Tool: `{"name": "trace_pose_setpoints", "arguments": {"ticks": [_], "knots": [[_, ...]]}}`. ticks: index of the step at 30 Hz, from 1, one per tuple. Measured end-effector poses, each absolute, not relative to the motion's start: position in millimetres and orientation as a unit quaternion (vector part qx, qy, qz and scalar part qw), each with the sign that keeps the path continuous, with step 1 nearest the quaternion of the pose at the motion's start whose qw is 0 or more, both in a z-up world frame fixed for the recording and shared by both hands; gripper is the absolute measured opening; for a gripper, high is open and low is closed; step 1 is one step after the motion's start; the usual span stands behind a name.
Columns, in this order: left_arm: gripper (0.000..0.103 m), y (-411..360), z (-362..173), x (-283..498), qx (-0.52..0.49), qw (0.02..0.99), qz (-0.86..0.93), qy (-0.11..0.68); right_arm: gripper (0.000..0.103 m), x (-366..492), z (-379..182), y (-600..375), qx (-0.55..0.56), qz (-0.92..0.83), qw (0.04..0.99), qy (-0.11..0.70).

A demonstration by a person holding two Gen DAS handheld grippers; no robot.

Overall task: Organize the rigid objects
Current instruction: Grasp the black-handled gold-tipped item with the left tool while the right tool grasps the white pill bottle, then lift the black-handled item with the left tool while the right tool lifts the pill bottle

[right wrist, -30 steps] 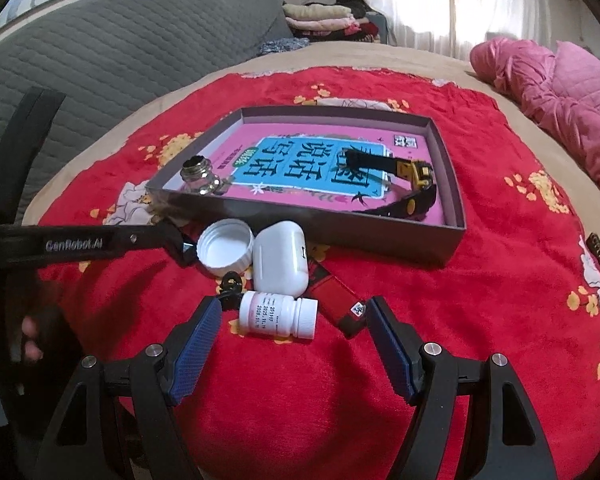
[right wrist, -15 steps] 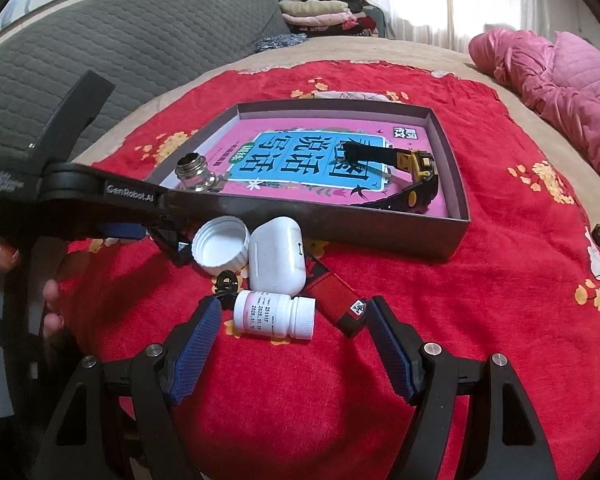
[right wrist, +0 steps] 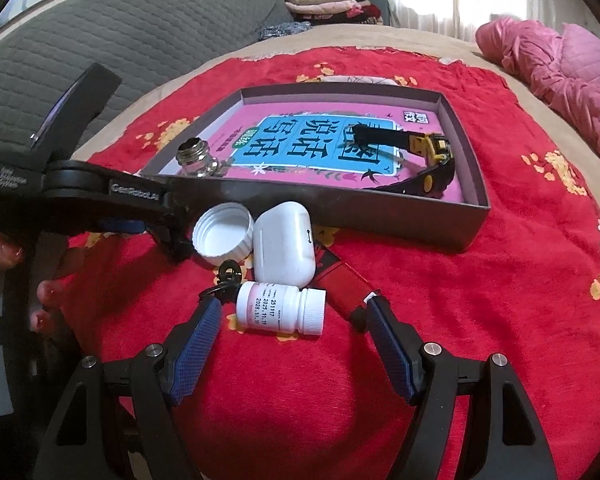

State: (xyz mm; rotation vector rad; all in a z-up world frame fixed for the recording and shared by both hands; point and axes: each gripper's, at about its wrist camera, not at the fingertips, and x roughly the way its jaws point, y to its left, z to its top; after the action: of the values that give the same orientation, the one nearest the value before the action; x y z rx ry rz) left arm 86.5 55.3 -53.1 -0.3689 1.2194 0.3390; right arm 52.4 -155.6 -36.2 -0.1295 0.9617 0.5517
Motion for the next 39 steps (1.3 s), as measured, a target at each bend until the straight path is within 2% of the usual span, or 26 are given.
{"name": "trace_pose_setpoints", "arguments": {"ticks": [14, 15, 16, 20, 28, 34, 39], "knots": [[0.056, 61.3, -49.2, 72.7, -0.14, 0.811, 0.095, 0.56, 0.076, 57.6, -44.0, -149.8, -0.071, 0.245, 0.85, 0.46], [0.056, 62.0, -49.0, 71.7, -0.143, 0.811, 0.093, 0.559, 0.074, 57.1, -44.2, -148.1, -0.077, 0.245, 0.851, 0.458], [0.056, 62.9, -48.5, 70.4, -0.146, 0.812, 0.093, 0.558, 0.066, 57.3, -44.4, -146.9, -0.079, 0.247, 0.85, 0.458], [0.056, 66.1, -47.5, 64.1, -0.166, 0.808, 0.1, 0.557, 0.049, 54.3, -47.0, -140.0, -0.094, 0.262, 0.842, 0.462], [0.056, 70.3, -51.4, 63.8, -0.224, 0.785, 0.127, 0.563, 0.048, 57.9, -50.5, -144.8, -0.074, 0.27, 0.836, 0.472], [0.059, 67.1, -62.2, 82.6, -0.237, 0.754, 0.171, 0.589, 0.048, 59.7, -50.0, -146.3, -0.065, 0.274, 0.834, 0.475], [0.056, 62.5, -65.8, 90.5, -0.234, 0.747, 0.195, 0.591, 0.048, 59.8, -46.8, -148.1, -0.064, 0.278, 0.836, 0.469]]}}
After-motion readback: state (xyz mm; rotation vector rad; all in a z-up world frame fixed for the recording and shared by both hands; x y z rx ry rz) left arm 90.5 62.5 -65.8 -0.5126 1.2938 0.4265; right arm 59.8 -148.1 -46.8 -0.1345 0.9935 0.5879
